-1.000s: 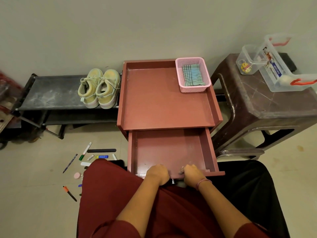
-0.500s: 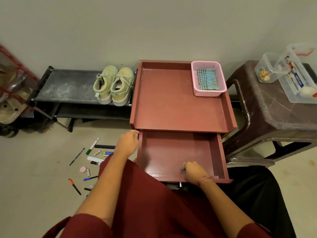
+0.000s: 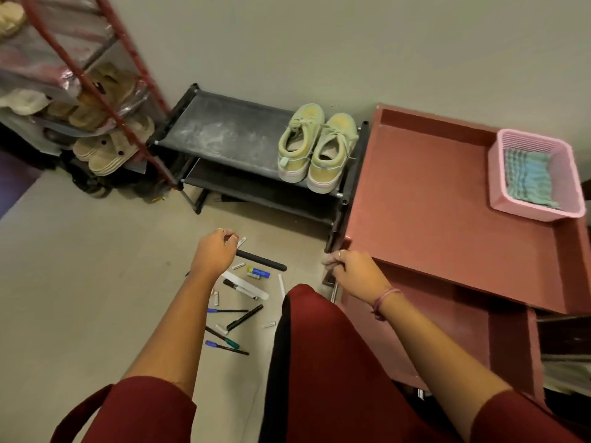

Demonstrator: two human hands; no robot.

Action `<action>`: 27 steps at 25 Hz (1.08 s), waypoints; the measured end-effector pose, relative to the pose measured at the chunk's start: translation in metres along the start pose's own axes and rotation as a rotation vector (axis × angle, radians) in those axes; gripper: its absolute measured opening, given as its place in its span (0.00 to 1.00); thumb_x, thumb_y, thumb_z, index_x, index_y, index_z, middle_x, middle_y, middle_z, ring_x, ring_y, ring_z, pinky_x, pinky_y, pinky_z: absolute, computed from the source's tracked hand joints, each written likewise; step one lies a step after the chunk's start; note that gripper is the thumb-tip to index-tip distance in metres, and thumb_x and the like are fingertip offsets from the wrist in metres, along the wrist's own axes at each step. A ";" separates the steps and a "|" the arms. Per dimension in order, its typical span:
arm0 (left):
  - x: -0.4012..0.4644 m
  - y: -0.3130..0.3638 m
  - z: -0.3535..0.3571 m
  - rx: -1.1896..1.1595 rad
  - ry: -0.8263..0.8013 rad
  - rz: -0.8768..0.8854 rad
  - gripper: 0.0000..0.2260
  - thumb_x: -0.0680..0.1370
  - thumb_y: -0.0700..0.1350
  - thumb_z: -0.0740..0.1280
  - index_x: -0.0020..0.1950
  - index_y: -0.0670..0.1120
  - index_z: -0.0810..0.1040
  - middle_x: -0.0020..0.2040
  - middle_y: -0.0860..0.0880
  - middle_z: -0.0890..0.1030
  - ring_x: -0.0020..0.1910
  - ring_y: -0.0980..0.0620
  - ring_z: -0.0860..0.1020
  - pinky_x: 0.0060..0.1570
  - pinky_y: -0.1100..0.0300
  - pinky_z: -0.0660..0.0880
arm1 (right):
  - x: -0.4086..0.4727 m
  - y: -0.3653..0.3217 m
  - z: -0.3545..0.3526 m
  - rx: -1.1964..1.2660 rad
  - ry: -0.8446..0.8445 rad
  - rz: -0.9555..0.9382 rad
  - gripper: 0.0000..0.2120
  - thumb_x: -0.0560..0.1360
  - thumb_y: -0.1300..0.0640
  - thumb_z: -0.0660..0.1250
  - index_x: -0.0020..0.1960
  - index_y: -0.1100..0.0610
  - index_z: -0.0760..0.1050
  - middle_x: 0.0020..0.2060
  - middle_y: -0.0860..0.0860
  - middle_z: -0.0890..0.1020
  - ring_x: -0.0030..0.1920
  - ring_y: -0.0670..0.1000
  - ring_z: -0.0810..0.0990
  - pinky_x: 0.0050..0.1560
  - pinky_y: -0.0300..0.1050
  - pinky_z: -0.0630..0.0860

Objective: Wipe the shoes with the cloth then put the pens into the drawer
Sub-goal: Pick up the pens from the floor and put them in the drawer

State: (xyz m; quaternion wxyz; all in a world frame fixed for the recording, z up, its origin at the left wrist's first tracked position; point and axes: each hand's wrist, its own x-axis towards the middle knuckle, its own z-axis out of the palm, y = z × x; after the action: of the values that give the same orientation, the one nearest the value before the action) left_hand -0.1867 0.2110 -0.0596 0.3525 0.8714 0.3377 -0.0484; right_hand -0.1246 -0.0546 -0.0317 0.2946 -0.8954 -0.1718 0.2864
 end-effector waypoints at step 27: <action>0.036 -0.246 0.225 -0.267 -0.161 -0.584 0.17 0.81 0.36 0.57 0.69 0.38 0.71 0.68 0.40 0.73 0.68 0.43 0.70 0.66 0.57 0.65 | 0.269 0.106 0.276 -0.417 -0.789 0.224 0.24 0.78 0.65 0.57 0.74 0.56 0.62 0.72 0.59 0.62 0.69 0.57 0.68 0.69 0.41 0.63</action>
State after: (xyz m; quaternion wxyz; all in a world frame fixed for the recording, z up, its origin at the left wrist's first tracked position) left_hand -0.2777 0.2134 -0.3824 0.4605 0.6772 0.5477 -0.1713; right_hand -0.0700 0.1109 -0.3915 -0.0127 -0.7713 -0.2270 0.5945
